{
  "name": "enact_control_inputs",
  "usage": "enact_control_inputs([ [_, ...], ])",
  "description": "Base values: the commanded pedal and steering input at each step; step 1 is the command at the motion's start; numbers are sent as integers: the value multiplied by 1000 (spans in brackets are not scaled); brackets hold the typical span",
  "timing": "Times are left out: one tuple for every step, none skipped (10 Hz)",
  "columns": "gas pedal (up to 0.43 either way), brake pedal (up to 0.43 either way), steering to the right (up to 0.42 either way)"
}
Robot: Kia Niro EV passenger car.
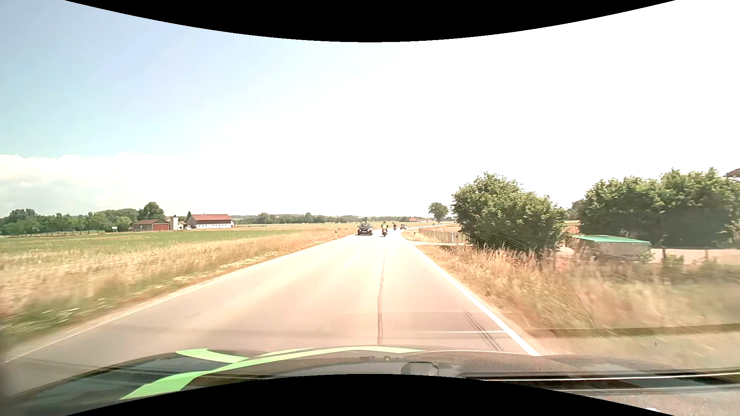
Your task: Follow the waypoints while adhering to traffic rules and regulations
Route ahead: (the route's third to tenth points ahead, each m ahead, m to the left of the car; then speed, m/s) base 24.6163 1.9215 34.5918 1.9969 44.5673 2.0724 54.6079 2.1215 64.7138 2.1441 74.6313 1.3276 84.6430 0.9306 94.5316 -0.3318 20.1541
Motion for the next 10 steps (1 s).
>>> enact_control_inputs([
  [0,165,-4],
  [0,165,-4],
  [0,165,-4],
  [0,165,-4],
  [0,177,-4],
  [0,195,-4],
  [0,213,-4],
  [0,220,-4],
  [0,213,-4],
  [0,201,-4],
])
